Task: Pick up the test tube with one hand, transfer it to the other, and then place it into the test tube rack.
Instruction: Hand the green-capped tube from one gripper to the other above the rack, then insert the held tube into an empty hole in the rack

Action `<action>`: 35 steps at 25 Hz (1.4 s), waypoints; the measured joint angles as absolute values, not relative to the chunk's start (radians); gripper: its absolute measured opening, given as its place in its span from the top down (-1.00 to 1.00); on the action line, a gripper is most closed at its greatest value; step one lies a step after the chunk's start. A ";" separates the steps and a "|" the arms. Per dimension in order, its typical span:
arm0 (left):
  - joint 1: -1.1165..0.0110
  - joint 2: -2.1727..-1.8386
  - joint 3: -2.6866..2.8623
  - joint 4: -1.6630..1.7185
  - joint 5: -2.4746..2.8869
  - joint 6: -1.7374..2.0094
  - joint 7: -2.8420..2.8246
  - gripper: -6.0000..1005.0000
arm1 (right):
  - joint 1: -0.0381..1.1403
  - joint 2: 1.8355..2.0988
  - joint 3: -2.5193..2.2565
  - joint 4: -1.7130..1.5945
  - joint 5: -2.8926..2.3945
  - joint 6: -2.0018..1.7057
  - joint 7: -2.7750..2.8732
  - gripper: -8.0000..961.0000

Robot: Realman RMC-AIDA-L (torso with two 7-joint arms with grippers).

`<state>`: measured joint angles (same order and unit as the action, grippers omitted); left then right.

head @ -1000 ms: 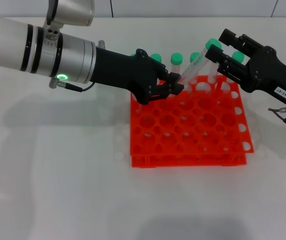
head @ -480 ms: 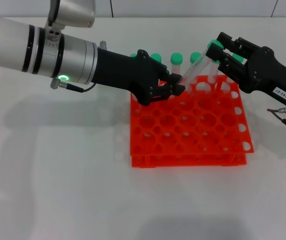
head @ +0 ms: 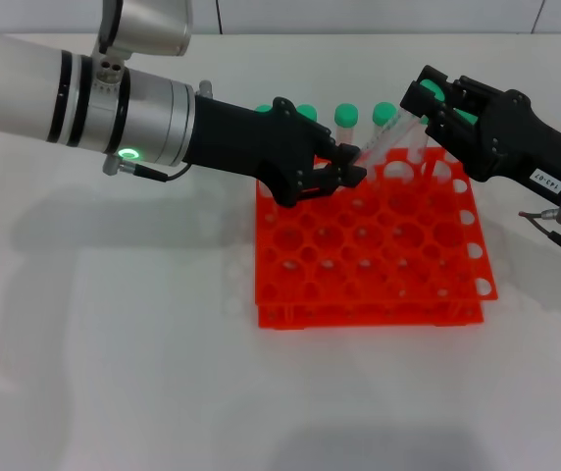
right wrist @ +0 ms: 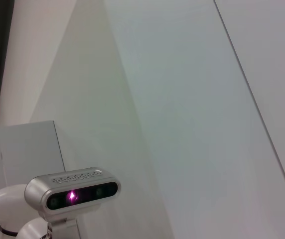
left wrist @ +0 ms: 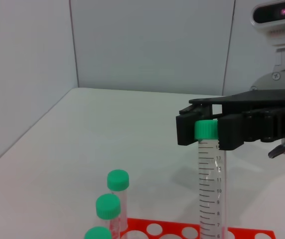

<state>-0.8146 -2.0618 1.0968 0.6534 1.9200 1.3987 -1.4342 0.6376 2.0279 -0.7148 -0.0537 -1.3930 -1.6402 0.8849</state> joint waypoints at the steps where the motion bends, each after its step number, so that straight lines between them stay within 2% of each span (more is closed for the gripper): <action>1: -0.815 -2.062 1.097 0.653 1.920 1.397 -1.434 0.41 | 0.638 2.028 -0.715 -0.054 -1.393 -1.640 0.885 0.39; 7: -0.815 -2.069 1.098 0.653 1.919 1.383 -1.435 0.40 | 0.637 2.028 -0.715 -0.057 -1.393 -1.642 0.885 0.46; 22: -0.797 -2.079 1.114 0.733 1.945 1.370 -1.601 0.37 | 0.634 2.023 -0.713 -0.064 -1.388 -1.645 0.887 0.45; 25: -0.770 -2.078 1.114 0.809 1.956 1.376 -1.662 -0.10 | 0.634 2.022 -0.714 -0.065 -1.387 -1.645 0.887 0.45; 30: -0.682 -2.078 1.120 1.004 1.989 1.414 -1.780 -0.51 | 0.629 2.019 -0.716 -0.084 -1.390 -1.653 0.897 0.45; 35: -0.547 -2.083 1.148 1.211 1.983 1.445 -1.871 -0.62 | 0.625 2.019 -0.728 -0.112 -1.392 -1.660 0.920 0.45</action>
